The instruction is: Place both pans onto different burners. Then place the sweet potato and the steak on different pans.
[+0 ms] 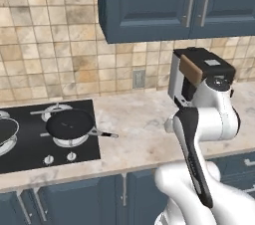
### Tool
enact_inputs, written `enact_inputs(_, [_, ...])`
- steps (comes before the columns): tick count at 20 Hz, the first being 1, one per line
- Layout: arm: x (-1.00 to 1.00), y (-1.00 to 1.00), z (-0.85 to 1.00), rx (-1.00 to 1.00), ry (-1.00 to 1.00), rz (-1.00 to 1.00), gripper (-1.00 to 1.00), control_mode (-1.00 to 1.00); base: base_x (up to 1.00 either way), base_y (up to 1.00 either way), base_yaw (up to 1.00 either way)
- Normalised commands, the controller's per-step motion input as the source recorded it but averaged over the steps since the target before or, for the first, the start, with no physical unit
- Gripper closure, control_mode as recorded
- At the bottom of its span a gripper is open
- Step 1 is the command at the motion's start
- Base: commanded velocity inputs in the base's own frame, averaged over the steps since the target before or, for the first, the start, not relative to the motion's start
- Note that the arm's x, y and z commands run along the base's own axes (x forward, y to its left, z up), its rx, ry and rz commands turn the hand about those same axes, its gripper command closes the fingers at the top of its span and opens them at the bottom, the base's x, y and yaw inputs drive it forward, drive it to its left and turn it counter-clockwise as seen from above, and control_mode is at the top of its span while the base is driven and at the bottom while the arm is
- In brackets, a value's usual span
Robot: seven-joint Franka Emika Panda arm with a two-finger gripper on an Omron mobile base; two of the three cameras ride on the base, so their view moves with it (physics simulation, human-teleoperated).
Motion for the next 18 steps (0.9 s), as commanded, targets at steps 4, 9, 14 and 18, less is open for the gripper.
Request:
enact_inputs(4, [0.00,0.00,0.00,0.00,0.00,0.00,1.00,1.00,-0.72,1.00,0.01])
enact_inputs(9, [0.00,0.00,0.00,0.00,0.00,0.00,1.00,1.00,-0.31,1.00,0.01])
enact_inputs(14, [0.00,0.00,0.00,0.00,0.00,0.00,1.00,1.00,0.29,0.93,0.00])
enact_inputs(18, [0.00,0.00,0.00,0.00,0.00,0.00,1.00,1.00,0.72,0.12,0.00])
